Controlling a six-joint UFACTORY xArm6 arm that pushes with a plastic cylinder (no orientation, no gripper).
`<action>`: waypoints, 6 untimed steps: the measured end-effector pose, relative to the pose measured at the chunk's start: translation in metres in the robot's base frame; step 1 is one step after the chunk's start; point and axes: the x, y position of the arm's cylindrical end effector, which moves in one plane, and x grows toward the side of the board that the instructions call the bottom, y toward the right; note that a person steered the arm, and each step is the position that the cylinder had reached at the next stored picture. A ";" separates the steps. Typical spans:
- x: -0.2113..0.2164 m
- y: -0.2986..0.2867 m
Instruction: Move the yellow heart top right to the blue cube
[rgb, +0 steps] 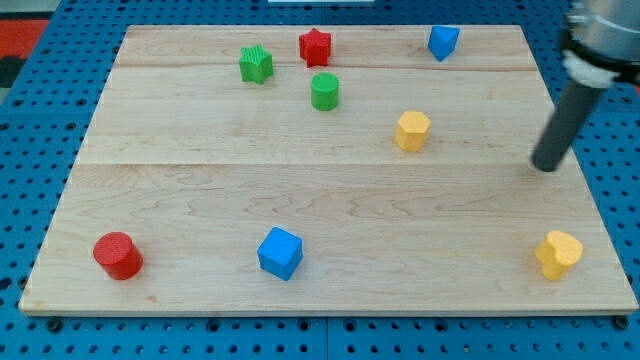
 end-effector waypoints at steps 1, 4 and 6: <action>0.094 0.009; 0.096 -0.130; 0.101 -0.014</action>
